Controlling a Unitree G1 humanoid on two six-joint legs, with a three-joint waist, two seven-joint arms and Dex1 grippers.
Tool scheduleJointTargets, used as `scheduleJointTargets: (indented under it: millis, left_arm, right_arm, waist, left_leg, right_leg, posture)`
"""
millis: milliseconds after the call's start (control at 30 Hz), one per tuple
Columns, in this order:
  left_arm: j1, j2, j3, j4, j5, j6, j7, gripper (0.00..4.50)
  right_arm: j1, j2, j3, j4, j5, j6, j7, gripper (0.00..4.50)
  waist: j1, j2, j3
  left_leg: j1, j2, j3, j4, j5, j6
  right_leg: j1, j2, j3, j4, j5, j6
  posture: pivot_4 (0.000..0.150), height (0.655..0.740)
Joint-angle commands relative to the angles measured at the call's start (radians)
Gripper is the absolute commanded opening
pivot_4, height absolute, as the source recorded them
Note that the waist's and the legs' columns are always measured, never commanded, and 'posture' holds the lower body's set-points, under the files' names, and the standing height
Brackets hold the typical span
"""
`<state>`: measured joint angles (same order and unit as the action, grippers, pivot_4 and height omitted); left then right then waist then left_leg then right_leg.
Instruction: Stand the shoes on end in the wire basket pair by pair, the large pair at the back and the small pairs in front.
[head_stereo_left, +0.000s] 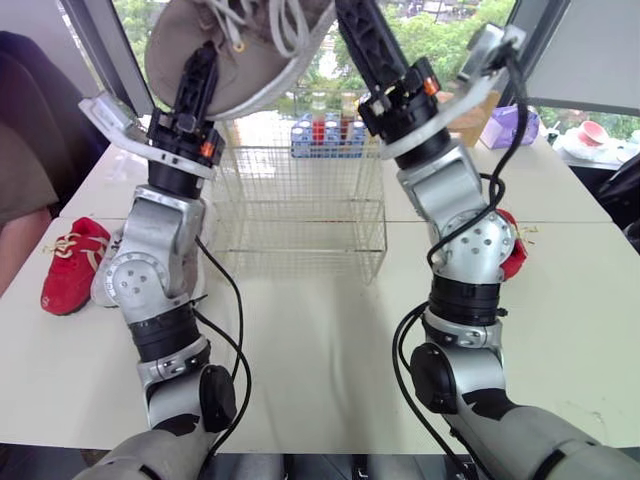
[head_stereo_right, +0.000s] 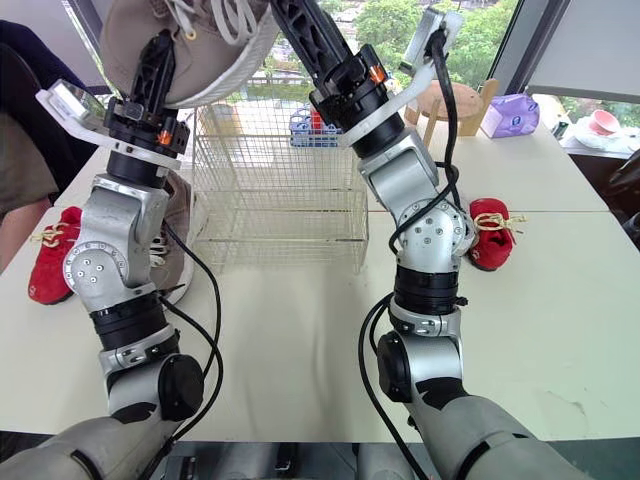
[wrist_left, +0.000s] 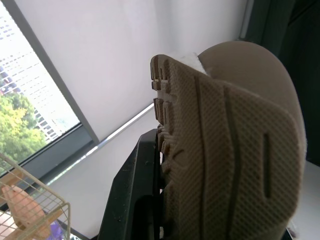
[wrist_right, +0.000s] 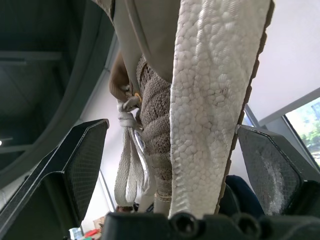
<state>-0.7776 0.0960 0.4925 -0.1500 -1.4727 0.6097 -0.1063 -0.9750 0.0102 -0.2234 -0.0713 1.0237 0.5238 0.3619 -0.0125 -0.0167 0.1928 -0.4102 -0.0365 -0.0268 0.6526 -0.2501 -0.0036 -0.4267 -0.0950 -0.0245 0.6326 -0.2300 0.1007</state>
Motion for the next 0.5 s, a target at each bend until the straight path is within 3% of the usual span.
scheduleJointTargets:
  millis: [33,500]
  left_arm:
    - [-0.013,0.016,-0.046,-0.067,-0.059,0.013,-0.035,0.6]
    - [0.043,0.045,-0.103,-0.071,-0.048,0.0,-0.031,0.6]
  right_arm:
    - [-0.018,0.01,0.018,0.01,-0.028,-0.03,0.004,4.42]
    - [-0.034,0.029,0.011,-0.016,-0.003,-0.04,-0.01,4.42]
  waist:
    - [0.001,0.0,0.0]
    - [0.0,0.0,0.0]
  left_leg:
    - [0.0,0.0,0.0,0.0,0.0,0.0]
    - [0.0,0.001,0.0,0.0,0.0,0.0]
  right_leg:
    - [0.0,0.0,0.0,0.0,0.0,0.0]
    - [0.0,0.0,0.0,0.0,0.0,0.0]
  posture:
    - [0.15,0.74]
    - [0.15,0.74]
